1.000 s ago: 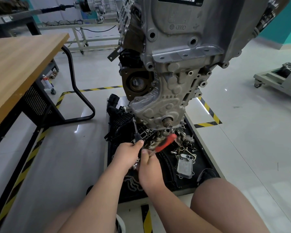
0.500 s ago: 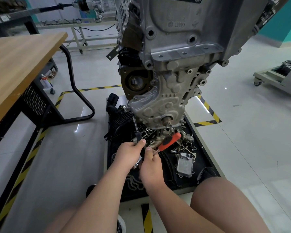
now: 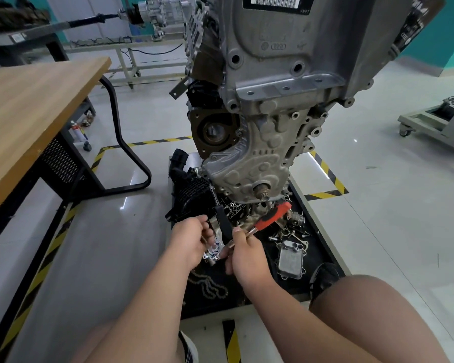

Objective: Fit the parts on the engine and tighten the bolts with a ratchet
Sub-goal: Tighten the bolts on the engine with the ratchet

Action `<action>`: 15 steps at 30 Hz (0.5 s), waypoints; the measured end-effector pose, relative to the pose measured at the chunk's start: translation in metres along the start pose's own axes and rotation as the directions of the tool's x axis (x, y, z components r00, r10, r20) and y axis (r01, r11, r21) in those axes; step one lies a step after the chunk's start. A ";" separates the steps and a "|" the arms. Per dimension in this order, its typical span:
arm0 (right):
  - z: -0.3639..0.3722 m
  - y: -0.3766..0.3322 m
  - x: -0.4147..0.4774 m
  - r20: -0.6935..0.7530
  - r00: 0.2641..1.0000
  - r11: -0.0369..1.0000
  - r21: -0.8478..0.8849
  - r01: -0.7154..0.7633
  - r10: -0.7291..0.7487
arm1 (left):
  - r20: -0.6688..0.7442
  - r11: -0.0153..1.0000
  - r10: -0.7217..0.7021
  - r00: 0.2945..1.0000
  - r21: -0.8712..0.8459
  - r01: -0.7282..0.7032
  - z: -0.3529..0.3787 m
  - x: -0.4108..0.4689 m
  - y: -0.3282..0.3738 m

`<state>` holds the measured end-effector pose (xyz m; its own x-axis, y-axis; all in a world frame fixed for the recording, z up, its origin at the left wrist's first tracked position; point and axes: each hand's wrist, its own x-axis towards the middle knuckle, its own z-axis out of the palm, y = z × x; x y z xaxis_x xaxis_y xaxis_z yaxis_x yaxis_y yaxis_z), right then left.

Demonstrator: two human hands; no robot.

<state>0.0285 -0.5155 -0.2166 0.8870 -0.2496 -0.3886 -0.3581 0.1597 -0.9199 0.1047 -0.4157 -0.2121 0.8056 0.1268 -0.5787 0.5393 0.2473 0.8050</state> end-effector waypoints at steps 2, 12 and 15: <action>-0.018 -0.007 -0.003 0.010 1.000 0.998 -0.050 0.027 -0.027 | 0.015 0.993 -0.035 0.999 -0.113 0.037 -0.002 -0.001 0.005; -0.101 -0.025 -0.037 0.014 0.997 0.975 -0.207 0.083 -0.082 | 0.249 0.902 -0.177 0.952 -0.346 0.258 -0.002 -0.051 -0.003; -0.118 -0.026 -0.047 0.034 0.993 0.967 -0.229 0.116 -0.111 | 0.282 0.915 -0.194 0.940 -0.294 0.277 0.005 -0.066 -0.004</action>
<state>-0.0383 -0.6211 -0.1810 0.9306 -0.2335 -0.2818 -0.3099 -0.0931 -0.9462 0.0505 -0.4296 -0.1769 0.7216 -0.2001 -0.6628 0.6446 0.5434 0.5377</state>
